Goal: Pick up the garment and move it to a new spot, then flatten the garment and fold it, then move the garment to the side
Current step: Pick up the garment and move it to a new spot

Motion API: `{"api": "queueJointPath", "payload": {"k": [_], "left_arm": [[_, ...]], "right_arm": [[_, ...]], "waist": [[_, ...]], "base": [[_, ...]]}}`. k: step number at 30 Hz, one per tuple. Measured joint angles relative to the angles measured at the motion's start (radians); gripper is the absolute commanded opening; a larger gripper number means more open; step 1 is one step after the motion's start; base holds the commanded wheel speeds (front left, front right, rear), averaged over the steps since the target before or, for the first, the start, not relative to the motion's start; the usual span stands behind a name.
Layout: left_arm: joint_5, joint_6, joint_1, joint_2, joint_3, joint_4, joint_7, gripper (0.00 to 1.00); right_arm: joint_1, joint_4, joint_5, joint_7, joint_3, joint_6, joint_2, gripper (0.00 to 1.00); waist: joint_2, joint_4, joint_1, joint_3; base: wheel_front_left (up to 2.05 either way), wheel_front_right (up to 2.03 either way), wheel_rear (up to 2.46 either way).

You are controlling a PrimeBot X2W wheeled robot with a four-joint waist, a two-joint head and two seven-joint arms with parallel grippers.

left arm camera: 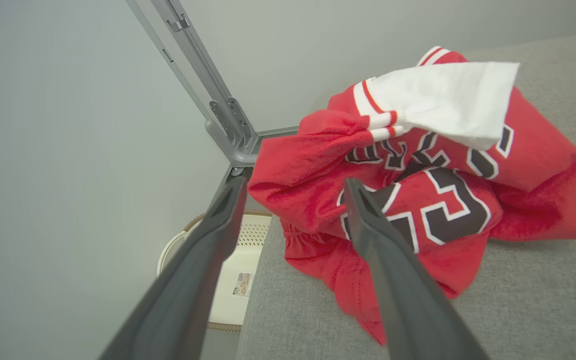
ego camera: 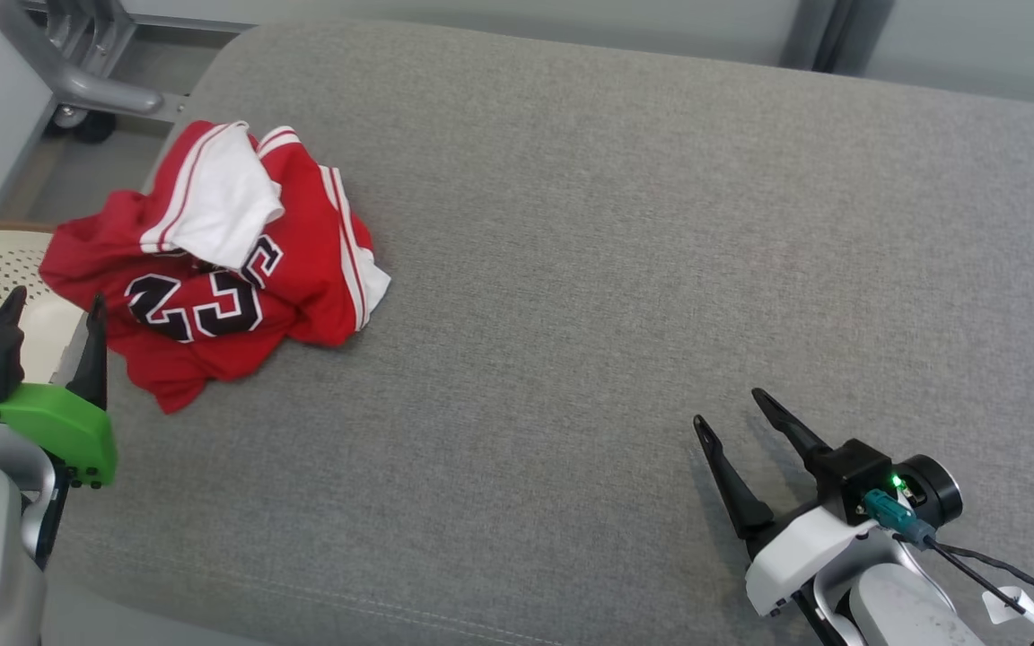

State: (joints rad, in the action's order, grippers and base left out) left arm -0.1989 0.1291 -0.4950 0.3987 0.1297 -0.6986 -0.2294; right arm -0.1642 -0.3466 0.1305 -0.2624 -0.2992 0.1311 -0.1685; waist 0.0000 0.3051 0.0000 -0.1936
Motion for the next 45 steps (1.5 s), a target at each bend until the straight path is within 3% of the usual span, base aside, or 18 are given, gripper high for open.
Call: {"api": "queueJointPath", "payload": {"k": [2,9,16,22,23,24,36,45], "left_arm": [[-0.012,0.000,-0.046,0.045,0.054,-0.038,0.023,1.00],[-0.026,0.001,-0.143,0.117,0.112,-0.133,0.075,1.00],[-0.055,0.002,-0.216,0.150,0.110,-0.260,0.154,1.00],[-0.098,0.002,-0.232,0.154,0.099,-0.328,0.144,1.00],[-0.106,0.002,-0.233,0.151,0.099,-0.334,0.135,0.70],[-0.113,0.002,-0.235,0.147,0.101,-0.340,0.134,0.00],[-0.143,0.002,-0.280,0.141,0.098,-0.323,-0.007,0.00],[-0.143,0.002,-0.389,0.169,0.110,0.014,-0.032,0.00]], "right_arm": [[-0.019,0.002,0.000,0.000,-0.005,0.000,-0.004,1.00],[-0.033,-0.005,0.000,0.000,-0.010,0.000,-0.024,1.00],[-0.061,-0.016,0.008,0.000,-0.035,0.000,-0.030,1.00],[-0.086,-0.017,0.020,-0.002,-0.040,0.001,-0.025,1.00],[-0.086,-0.016,0.020,-0.003,-0.036,0.001,-0.024,1.00],[-0.086,-0.016,0.022,-0.004,-0.033,0.001,-0.023,1.00],[-0.083,-0.019,0.044,-0.003,-0.019,0.001,0.007,1.00],[-0.055,-0.026,0.061,-0.002,-0.014,0.001,0.056,1.00]], "waist": [[0.0000,-0.026,0.0000,-0.032],[0.0000,-0.080,0.0001,-0.095],[0.0000,-0.131,0.0001,-0.136],[0.0000,-0.178,0.0001,-0.166],[0.0000,-0.184,0.0000,-0.172],[0.0000,-0.190,0.0001,-0.176],[0.0000,-0.210,0.0001,-0.147],[0.0000,-0.202,0.0001,-0.048]], "base": [[0.00,0.00,0.00],[0.00,0.00,0.00],[0.00,0.00,0.00],[0.00,0.00,0.00],[0.00,0.00,0.00],[0.00,0.00,0.00],[0.00,0.00,0.00],[0.00,0.00,0.00]]}}
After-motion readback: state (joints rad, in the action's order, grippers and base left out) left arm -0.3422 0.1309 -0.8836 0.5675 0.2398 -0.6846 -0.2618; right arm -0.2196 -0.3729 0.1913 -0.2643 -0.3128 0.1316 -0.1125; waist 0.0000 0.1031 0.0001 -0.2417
